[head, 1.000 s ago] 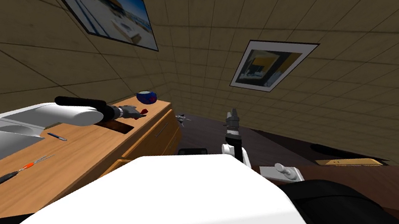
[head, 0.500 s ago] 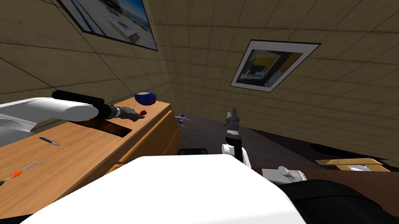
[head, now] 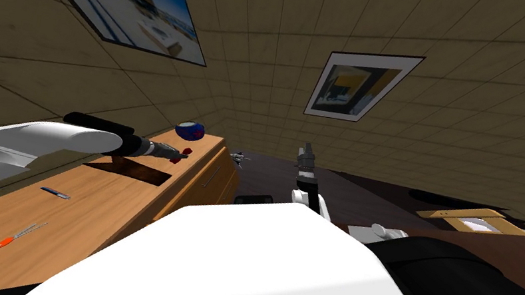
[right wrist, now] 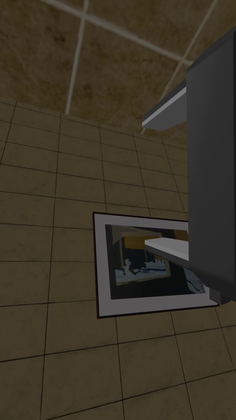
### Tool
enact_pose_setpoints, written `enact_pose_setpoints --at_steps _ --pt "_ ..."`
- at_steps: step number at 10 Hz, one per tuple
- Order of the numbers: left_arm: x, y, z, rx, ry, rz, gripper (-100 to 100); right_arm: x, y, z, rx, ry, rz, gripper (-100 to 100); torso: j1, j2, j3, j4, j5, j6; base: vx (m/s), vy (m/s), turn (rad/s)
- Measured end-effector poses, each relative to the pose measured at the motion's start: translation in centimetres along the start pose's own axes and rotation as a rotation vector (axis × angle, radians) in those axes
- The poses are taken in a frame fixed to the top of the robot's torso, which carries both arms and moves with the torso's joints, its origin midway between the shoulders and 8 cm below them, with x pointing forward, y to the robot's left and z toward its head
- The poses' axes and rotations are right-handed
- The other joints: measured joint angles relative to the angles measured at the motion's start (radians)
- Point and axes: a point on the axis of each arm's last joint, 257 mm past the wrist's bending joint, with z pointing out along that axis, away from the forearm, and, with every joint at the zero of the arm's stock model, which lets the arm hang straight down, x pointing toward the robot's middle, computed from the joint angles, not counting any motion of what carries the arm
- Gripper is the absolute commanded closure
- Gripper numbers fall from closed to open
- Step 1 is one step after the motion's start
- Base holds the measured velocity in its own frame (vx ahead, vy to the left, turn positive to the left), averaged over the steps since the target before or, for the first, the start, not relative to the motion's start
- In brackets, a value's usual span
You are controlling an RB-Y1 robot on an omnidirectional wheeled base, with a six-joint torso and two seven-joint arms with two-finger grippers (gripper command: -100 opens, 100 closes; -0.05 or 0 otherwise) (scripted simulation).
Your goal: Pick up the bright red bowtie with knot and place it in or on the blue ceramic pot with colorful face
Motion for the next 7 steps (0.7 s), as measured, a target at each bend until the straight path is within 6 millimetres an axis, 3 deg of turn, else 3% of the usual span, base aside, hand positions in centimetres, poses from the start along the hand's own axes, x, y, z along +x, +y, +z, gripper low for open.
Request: enact_pose_setpoints --at_steps 7 --pt "-2.8 2.3 -1.8 -0.128 -0.157 -0.159 -100 0.0 0.0 0.0 0.0 0.0 0.0 0 0.0 -0.001 -0.001 0.0 0.0 0.0 0.054 0.027 -0.007"
